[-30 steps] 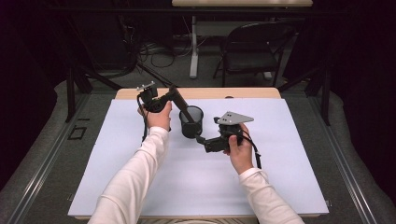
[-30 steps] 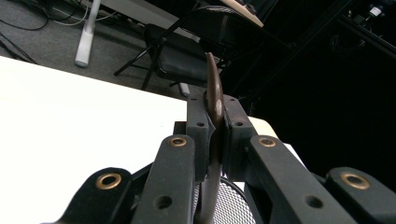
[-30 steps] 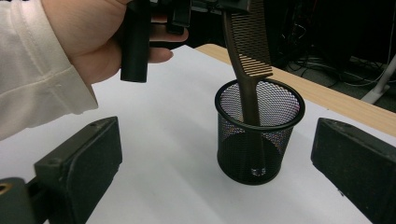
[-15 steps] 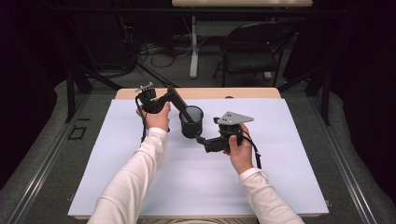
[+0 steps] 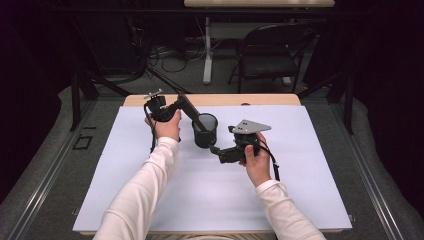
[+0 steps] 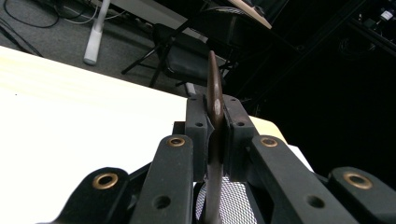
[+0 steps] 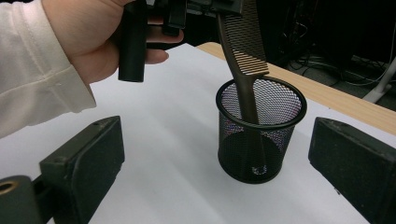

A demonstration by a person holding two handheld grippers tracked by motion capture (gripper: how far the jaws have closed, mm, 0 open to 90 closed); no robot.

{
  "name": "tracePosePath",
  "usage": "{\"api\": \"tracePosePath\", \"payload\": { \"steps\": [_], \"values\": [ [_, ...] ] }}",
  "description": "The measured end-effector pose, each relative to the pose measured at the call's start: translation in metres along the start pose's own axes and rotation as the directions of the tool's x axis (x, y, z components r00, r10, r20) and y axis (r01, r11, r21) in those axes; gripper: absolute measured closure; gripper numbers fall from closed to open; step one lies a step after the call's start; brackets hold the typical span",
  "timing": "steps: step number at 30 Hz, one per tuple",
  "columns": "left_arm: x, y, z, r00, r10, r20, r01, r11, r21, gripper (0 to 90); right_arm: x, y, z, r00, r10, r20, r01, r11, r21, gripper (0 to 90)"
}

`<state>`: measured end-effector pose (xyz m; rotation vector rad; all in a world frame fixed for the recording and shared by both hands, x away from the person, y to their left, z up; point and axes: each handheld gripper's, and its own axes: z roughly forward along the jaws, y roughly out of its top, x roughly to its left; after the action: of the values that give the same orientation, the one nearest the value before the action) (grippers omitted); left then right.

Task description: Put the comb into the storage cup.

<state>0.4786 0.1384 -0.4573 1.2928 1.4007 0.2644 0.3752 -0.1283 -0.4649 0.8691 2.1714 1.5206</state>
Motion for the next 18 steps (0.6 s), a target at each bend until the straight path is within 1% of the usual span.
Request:
{"api": "tracePosePath", "payload": {
  "steps": [7,10,16,18],
  "values": [
    [0.0026,-0.0003,-0.0005,1.0000,0.002,-0.007,-0.002,1.0000,0.007,81.9,0.0003,-0.0003,0.0006,1.0000,-0.005,0.000,0.005,1.000,0.003,3.6],
    [0.0028,-0.0003,-0.0005,0.9999,-0.009,-0.007,0.009,1.0000,0.000,81.5,0.0005,-0.0005,0.0013,1.0000,-0.005,0.001,0.005,1.000,0.005,3.7],
    [0.0035,-0.0002,-0.0009,0.9999,-0.007,-0.007,0.007,1.0000,0.001,79.0,0.0004,-0.0005,0.0010,1.0000,-0.004,-0.001,0.004,1.000,0.005,3.9],
    [0.0037,-0.0001,-0.0014,1.0000,-0.001,-0.006,0.001,1.0000,0.005,77.7,0.0005,-0.0005,0.0010,1.0000,-0.005,0.000,0.005,1.000,0.006,3.9]
  ]
}}
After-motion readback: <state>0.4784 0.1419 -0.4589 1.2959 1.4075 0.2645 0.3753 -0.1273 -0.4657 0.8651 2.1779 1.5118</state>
